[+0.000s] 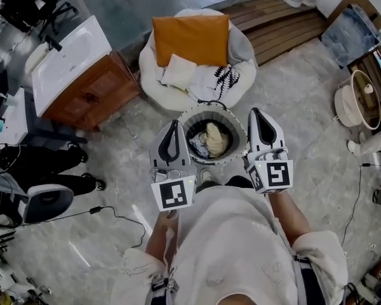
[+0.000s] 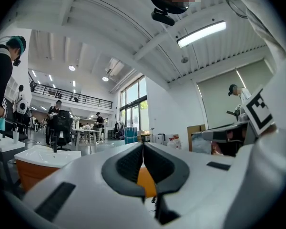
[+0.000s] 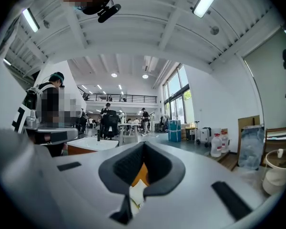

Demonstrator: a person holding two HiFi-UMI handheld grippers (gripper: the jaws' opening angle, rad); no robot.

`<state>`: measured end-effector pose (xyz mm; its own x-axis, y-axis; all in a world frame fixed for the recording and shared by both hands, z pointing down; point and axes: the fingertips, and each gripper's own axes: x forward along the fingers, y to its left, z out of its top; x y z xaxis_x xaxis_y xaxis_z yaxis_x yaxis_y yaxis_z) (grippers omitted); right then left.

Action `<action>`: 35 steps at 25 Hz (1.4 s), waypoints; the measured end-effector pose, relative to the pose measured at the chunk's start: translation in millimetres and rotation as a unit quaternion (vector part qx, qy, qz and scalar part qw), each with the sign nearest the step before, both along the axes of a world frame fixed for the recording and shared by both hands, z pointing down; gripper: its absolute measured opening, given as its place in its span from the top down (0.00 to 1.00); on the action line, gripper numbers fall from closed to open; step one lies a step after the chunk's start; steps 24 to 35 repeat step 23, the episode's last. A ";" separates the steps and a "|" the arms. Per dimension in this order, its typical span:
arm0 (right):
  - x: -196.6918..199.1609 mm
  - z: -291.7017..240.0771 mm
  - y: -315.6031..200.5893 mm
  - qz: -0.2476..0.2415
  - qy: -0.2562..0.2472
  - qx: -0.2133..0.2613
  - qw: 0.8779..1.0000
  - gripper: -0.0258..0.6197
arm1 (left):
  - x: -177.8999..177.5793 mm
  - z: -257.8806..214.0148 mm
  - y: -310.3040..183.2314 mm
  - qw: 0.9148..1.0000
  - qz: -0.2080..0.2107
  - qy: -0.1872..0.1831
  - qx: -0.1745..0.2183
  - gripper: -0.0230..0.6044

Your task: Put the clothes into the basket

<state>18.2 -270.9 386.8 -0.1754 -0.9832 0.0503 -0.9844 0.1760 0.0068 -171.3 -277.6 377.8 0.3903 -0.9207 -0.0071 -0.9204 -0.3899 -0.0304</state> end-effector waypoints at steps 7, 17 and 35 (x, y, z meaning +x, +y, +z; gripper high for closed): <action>10.5 0.9 -0.1 0.011 -0.003 -0.007 1.000 0.98 | 8.5 -3.5 -4.3 1.000 0.011 0.002 0.001 0.95; 6.9 4.7 -4.5 0.013 -0.008 -0.005 1.000 0.98 | 3.9 -0.1 -7.3 1.000 0.014 0.003 0.001 0.95; 1.9 2.7 -10.2 0.016 0.000 -0.006 1.000 0.98 | -2.6 -1.1 -13.9 1.000 0.017 0.004 0.003 0.95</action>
